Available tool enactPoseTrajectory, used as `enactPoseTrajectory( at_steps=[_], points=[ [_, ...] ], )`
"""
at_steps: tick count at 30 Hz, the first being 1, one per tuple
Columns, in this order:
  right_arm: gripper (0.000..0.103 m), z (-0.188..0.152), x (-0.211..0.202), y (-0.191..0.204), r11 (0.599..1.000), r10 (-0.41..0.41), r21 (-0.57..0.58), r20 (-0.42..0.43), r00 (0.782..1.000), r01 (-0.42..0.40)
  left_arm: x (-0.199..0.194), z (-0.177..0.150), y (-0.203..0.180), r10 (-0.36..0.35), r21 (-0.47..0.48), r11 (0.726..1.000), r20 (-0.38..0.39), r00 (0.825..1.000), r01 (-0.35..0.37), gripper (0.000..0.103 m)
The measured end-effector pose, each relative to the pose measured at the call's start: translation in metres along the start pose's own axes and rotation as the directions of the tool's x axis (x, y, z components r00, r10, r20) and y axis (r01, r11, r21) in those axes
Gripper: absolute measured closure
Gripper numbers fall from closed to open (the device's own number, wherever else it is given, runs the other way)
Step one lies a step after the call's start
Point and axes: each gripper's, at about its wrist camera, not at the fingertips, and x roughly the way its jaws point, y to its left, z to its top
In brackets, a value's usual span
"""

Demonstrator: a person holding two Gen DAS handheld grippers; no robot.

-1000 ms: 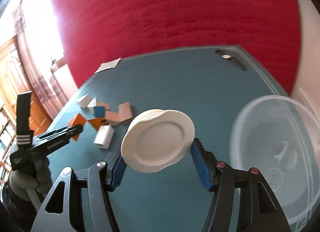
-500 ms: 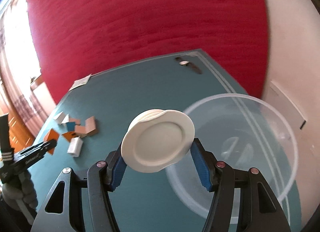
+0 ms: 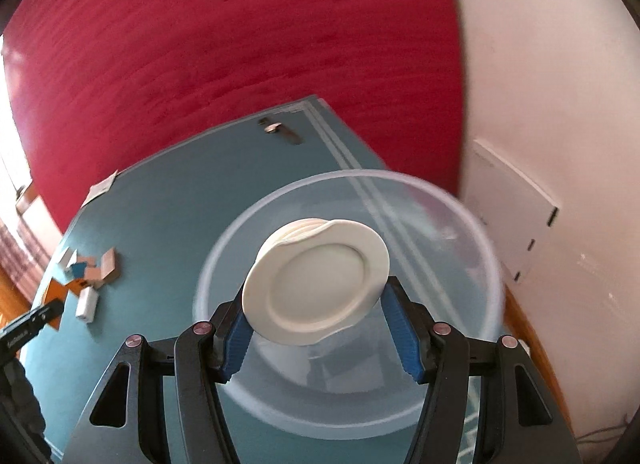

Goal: Organize rigid objects
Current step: 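Carry the plate with the right gripper and lower it into the clear bowl, then open the right gripper over the bowl while the left gripper drops the orange block in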

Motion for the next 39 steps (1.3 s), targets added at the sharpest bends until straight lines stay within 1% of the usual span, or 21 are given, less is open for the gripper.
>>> enactPoseTrajectory(
  at_steps=[3, 12, 14, 17, 22, 26, 33, 35, 39],
  points=[
    [0.041, 0.002, -0.003, -0.013, 0.999, -0.026, 0.034, 0.012, 1.0, 0.026, 0.002, 0.002, -0.012, -0.011, 0.026, 1.0, -0.005, 1.0, 0.011, 0.073],
    [0.04, 0.001, -0.005, -0.029, 0.997, -0.037, 0.067, 0.015, 0.999, 0.035, 0.002, 0.009, -0.054, -0.057, 0.117, 0.992, -0.007, 0.998, 0.057, 0.073],
    [0.04, 0.001, -0.007, -0.031, 0.996, -0.04, 0.078, 0.023, 0.999, 0.038, 0.002, 0.01, -0.062, -0.068, 0.13, 0.989, -0.008, 0.998, 0.069, 0.073],
    [0.035, 0.002, -0.012, -0.037, 0.994, -0.043, 0.106, 0.041, 0.998, 0.038, 0.002, 0.012, -0.072, -0.081, 0.147, 0.986, -0.009, 0.997, 0.082, 0.072],
    [0.035, 0.003, -0.019, -0.04, 0.99, -0.051, 0.133, 0.071, 0.996, 0.041, 0.001, 0.015, -0.087, -0.106, 0.172, 0.979, -0.007, 0.994, 0.105, 0.072],
    [0.035, 0.004, -0.026, -0.041, 0.989, -0.056, 0.139, 0.095, 0.994, 0.042, 0.0, 0.017, -0.102, -0.138, 0.191, 0.972, -0.003, 0.99, 0.136, 0.072],
    [0.035, 0.006, -0.03, -0.04, 0.987, -0.058, 0.158, 0.119, 0.991, 0.039, 0.003, 0.019, -0.136, -0.231, 0.227, 0.948, 0.004, 0.973, 0.224, 0.072],
    [0.035, 0.005, -0.03, -0.041, 0.986, -0.059, 0.165, 0.12, 0.991, 0.039, 0.009, 0.019, -0.149, -0.264, 0.239, 0.936, -0.008, 0.964, 0.259, 0.072],
    [0.035, 0.006, -0.03, -0.042, 0.984, -0.06, 0.173, 0.122, 0.991, 0.039, 0.015, 0.013, -0.174, -0.312, 0.28, 0.91, -0.025, 0.95, 0.306, 0.072]
  ],
)
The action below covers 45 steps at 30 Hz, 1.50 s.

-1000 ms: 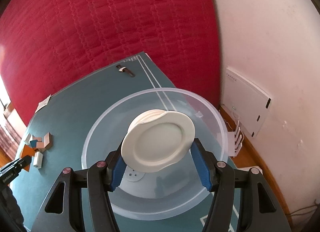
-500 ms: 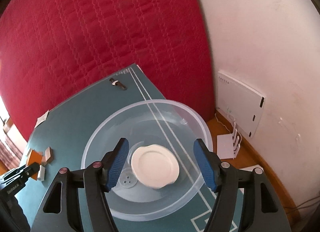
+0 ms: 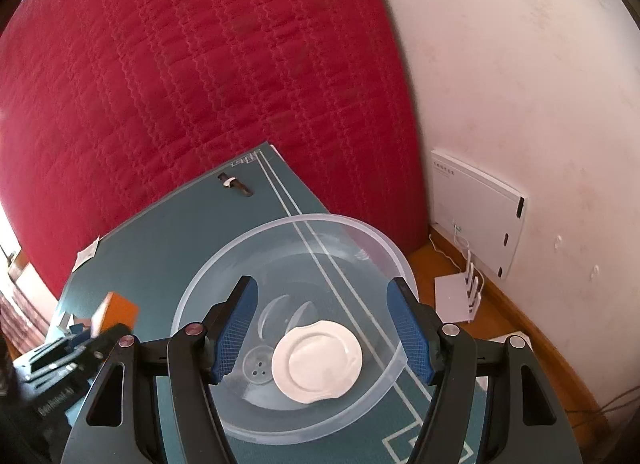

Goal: Organize rigid objects
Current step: 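Open the right gripper over the bowl while the left gripper drops the orange block in, then withdraw both grippers from the bowl back toward the blocks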

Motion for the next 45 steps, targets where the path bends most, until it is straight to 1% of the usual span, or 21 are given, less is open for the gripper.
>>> enactPoseTrajectory(
  at_steps=[3, 7, 11, 13, 14, 15, 17, 20, 23, 28, 32, 36, 45],
  points=[
    [0.035, 0.001, 0.001, -0.001, 1.0, 0.0, 0.009, 0.001, 1.0, 0.0, 0.011, -0.001, -0.015, -0.03, 0.026, 0.999, -0.012, 0.999, 0.031, 0.072],
    [0.035, 0.001, 0.0, -0.003, 1.0, 0.001, 0.012, 0.005, 1.0, -0.001, 0.028, -0.001, -0.038, -0.048, 0.086, 0.995, -0.031, 0.998, 0.051, 0.072],
    [0.035, 0.003, -0.002, -0.007, 1.0, -0.013, 0.022, 0.022, 1.0, 0.013, 0.04, 0.0, -0.048, -0.066, 0.107, 0.992, -0.048, 0.997, 0.071, 0.072],
    [0.035, 0.004, -0.002, -0.009, 0.999, -0.014, 0.033, 0.025, 1.0, 0.013, 0.044, 0.001, -0.049, -0.063, 0.108, 0.992, -0.06, 0.996, 0.069, 0.067],
    [0.035, 0.004, -0.001, -0.01, 0.999, -0.014, 0.035, 0.024, 1.0, 0.013, 0.045, 0.001, -0.047, -0.06, 0.101, 0.993, -0.063, 0.996, 0.066, 0.058],
    [0.035, 0.003, 0.0, -0.01, 0.999, -0.015, 0.036, 0.021, 1.0, 0.014, 0.046, 0.002, -0.044, -0.053, 0.092, 0.994, -0.061, 0.997, 0.059, 0.049],
    [0.035, 0.003, 0.001, -0.01, 0.999, -0.014, 0.033, 0.015, 1.0, 0.013, 0.045, 0.002, -0.042, -0.043, 0.088, 0.995, -0.053, 0.998, 0.048, 0.04],
    [0.035, 0.002, 0.001, -0.009, 1.0, -0.013, 0.026, 0.012, 1.0, 0.013, 0.04, 0.001, -0.036, -0.037, 0.083, 0.996, -0.049, 0.998, 0.041, 0.037],
    [0.035, 0.002, 0.0, -0.009, 1.0, -0.015, 0.026, 0.015, 1.0, 0.014, 0.04, 0.002, -0.031, -0.019, 0.079, 0.997, -0.041, 0.999, 0.022, 0.031],
    [0.035, 0.002, 0.0, -0.01, 0.999, -0.023, 0.028, 0.018, 1.0, 0.023, 0.038, 0.002, -0.023, 0.021, 0.077, 0.997, -0.028, 0.999, -0.018, 0.028],
    [0.035, 0.001, 0.0, -0.009, 0.999, -0.027, 0.022, 0.019, 0.999, 0.027, 0.033, 0.002, -0.018, 0.055, 0.074, 0.996, -0.014, 0.998, -0.054, 0.023],
    [0.035, -0.001, 0.0, -0.006, 0.999, -0.033, 0.007, 0.021, 0.999, 0.033, 0.028, 0.001, -0.012, 0.089, 0.072, 0.993, -0.002, 0.996, -0.089, 0.021],
    [0.035, -0.009, 0.002, 0.002, 0.999, -0.044, -0.031, 0.015, 0.999, 0.044, 0.018, -0.003, -0.002, 0.132, 0.057, 0.99, 0.015, 0.991, -0.132, 0.017]
  ],
)
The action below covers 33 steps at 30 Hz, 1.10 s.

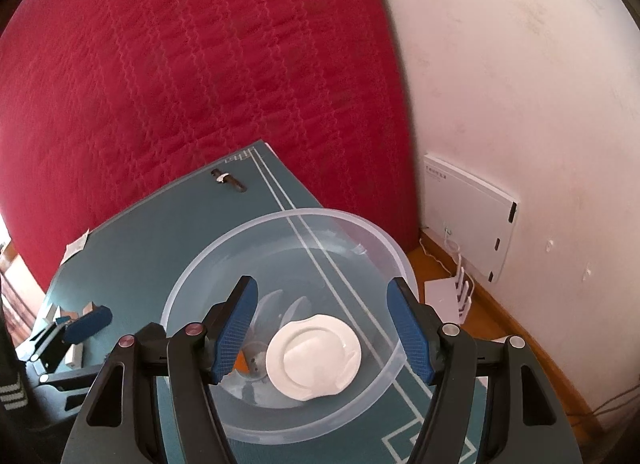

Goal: Organize rigid objects
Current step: 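Withdraw both grippers from the bowl back toward the blocks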

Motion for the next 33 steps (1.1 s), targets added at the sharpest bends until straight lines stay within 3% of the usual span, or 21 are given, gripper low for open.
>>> enactPoseTrajectory(
  at_steps=[7, 12, 33],
  points=[
    [0.035, -0.004, 0.003, 0.004, 1.0, 0.003, -0.019, -0.008, 1.0, -0.003, -0.005, -0.004, 0.011, 0.031, -0.012, 0.999, 0.007, 0.999, -0.031, 0.009],
    [0.028, -0.009, 0.007, 0.009, 0.999, 0.023, -0.039, -0.019, 1.0, -0.024, -0.011, -0.007, 0.022, 0.074, -0.023, 0.997, 0.019, 0.997, -0.073, 0.001],
    [0.028, -0.039, 0.0, 0.066, 0.972, 0.068, -0.223, -0.051, 0.996, -0.078, -0.026, -0.025, 0.092, 0.182, -0.137, 0.974, -0.012, 0.983, -0.182, 0.001]
  ],
)
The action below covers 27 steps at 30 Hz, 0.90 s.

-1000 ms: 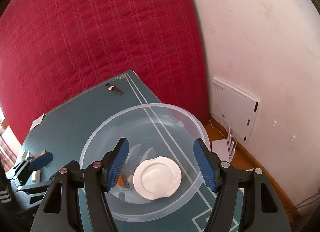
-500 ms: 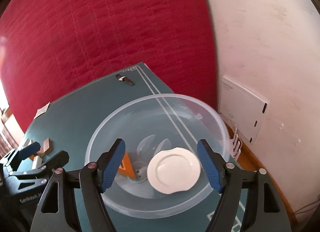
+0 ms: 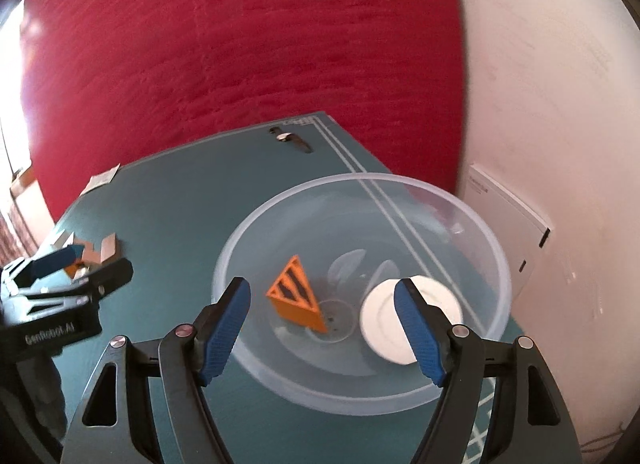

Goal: Organize rigid objects
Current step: 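Withdraw both grippers from the bowl back toward the blocks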

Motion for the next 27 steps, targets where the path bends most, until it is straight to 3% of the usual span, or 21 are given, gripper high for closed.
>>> enactPoseTrajectory(
  at_steps=[16, 23, 27],
  points=[
    [0.028, -0.017, 0.001, 0.055, 0.987, 0.066, -0.145, -0.031, 0.997, -0.07, 0.002, -0.025, 0.092, 0.134, -0.135, 0.981, -0.069, 0.989, -0.142, 0.001],
    [0.028, -0.02, 0.001, 0.068, 0.981, 0.085, -0.17, -0.045, 0.995, -0.091, 0.006, -0.031, 0.108, 0.156, -0.161, 0.972, -0.09, 0.984, -0.169, 0.001],
    [0.028, -0.022, 0.001, 0.072, 0.978, 0.097, -0.182, -0.057, 0.994, -0.106, 0.01, -0.033, 0.11, 0.153, -0.155, 0.973, -0.103, 0.983, -0.168, 0.012]
  ],
)
